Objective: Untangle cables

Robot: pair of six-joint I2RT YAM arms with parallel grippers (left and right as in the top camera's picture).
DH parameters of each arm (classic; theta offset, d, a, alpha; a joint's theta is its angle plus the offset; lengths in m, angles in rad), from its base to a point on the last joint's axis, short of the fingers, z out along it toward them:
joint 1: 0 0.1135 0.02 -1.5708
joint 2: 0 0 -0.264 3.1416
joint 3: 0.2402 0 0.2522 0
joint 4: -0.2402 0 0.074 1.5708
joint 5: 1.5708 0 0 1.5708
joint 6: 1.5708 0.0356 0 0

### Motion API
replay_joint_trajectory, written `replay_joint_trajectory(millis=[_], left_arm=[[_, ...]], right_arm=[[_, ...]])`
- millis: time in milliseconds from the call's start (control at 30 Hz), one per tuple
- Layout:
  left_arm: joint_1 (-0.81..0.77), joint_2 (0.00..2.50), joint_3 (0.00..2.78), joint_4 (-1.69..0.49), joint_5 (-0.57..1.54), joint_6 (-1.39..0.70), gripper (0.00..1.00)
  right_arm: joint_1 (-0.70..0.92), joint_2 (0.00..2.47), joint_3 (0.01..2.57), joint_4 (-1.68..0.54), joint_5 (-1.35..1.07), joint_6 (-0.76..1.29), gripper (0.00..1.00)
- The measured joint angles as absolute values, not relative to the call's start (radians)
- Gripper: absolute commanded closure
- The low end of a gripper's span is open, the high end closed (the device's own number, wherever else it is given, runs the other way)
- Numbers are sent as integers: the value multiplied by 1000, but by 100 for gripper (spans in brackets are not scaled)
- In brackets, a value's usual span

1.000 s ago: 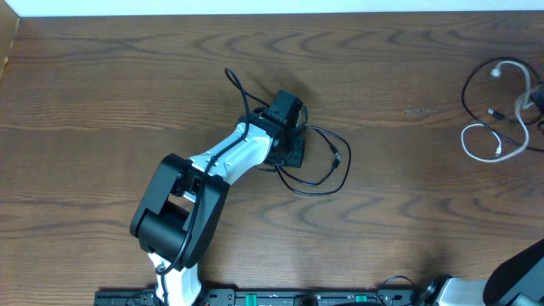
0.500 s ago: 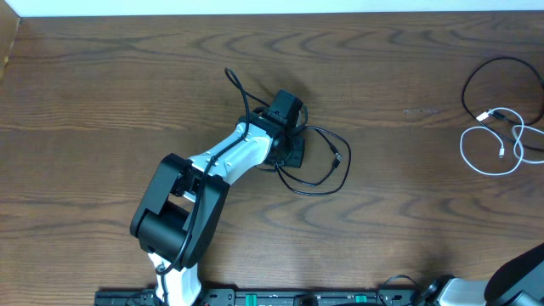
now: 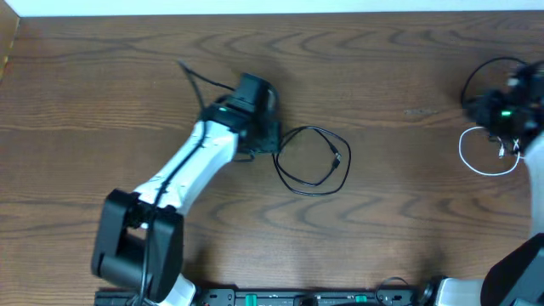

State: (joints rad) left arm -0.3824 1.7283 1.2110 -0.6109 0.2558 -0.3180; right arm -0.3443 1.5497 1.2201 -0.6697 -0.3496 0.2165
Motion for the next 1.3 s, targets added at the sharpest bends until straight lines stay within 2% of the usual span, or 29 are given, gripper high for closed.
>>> replay_joint_trajectory(millis=[333,600,833,1167,1267,1300], left_arm=[[-212,1739,1188,-709,255,-318,47],[-171,1739,1188,-722,254,-318,47],[-171,1739,1188,-722,255,-318,47],[-171,1739,1188,-722,255,-318,47],[-171,1739,1188,-722,255,-318,47],[-171,1739,1188,-722,255,-318,47]], right_arm=[[4,1649,1161,-696,-371,128,53],[237,1802,1154,-694,-368,136,55],[388,1860,1153,-697,-273,290,55],[535,1861,1152,-695,2,479,58],[566,1884,1152,-693,42,507,71],[579,1900,1155,-693,56,517,80]])
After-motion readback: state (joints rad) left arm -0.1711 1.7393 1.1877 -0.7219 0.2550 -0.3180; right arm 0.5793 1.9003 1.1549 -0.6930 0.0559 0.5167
